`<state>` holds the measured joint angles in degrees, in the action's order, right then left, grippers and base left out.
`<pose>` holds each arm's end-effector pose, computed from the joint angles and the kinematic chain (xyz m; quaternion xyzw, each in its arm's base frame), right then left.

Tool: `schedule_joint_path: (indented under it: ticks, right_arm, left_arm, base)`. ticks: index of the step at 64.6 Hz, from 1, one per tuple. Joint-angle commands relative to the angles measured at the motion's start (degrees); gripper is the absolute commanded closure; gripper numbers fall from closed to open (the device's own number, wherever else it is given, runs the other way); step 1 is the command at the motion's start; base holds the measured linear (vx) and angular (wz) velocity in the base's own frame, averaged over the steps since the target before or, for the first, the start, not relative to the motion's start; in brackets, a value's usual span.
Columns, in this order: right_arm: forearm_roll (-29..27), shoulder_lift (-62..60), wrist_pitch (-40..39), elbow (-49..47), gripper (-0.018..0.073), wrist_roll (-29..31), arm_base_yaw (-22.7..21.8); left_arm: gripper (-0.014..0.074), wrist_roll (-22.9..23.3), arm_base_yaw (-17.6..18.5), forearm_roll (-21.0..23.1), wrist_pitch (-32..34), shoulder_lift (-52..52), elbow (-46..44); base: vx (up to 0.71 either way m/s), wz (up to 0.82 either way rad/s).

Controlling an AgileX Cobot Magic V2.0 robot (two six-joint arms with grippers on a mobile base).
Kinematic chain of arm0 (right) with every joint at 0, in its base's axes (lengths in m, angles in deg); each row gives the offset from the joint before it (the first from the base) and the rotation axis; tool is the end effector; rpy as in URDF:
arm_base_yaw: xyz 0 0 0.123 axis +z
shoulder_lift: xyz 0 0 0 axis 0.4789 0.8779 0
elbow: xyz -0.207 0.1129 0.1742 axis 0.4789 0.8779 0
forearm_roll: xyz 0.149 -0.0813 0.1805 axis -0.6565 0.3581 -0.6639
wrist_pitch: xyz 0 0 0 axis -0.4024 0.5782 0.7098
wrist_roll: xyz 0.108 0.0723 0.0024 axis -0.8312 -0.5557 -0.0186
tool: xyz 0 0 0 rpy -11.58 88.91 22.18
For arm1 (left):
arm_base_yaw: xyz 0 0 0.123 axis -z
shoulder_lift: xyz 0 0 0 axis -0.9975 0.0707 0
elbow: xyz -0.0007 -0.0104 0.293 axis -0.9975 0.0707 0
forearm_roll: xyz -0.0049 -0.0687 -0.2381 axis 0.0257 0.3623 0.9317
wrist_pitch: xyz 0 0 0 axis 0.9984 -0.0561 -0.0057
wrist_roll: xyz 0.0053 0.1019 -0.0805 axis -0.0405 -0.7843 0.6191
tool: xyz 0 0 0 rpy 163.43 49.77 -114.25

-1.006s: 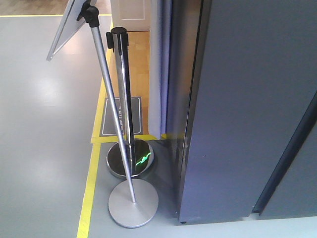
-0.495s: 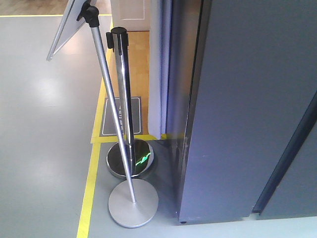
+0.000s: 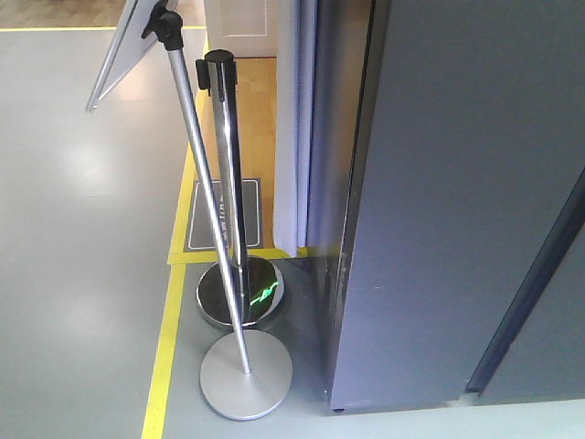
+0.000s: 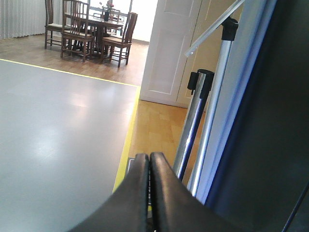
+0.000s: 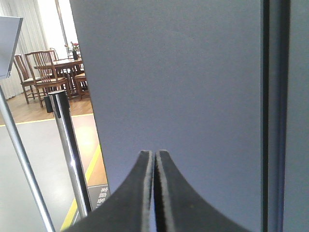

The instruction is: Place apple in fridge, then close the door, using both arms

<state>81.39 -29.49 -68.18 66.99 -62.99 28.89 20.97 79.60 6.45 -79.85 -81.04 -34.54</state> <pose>0.0833 0.0001 0.2059 0.0459 0.6847 0.0504 0.7256 0.0830 0.0072 0.1934 -0.1294 0.7105 -0.0584 0.6893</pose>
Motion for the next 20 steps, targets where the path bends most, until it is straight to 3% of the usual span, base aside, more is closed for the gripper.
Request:
schedule_joint_path:
  ticks: [1, 20]
  right_arm:
    - [0.8, -0.6, -4.6, 0.1, 0.0564, 0.9, -0.3]
    - [0.8, -0.6, -4.6, 0.1, 0.0564, 0.9, -0.3]
  left_arm:
    - [0.0602, 0.5, -0.1, 0.1, 4.6, -0.9, 1.7]
    - [0.0602, 0.5, -0.1, 0.1, 4.6, -0.9, 1.7]
  base:
    - [0.0, 0.0]
    - [0.0, 0.0]
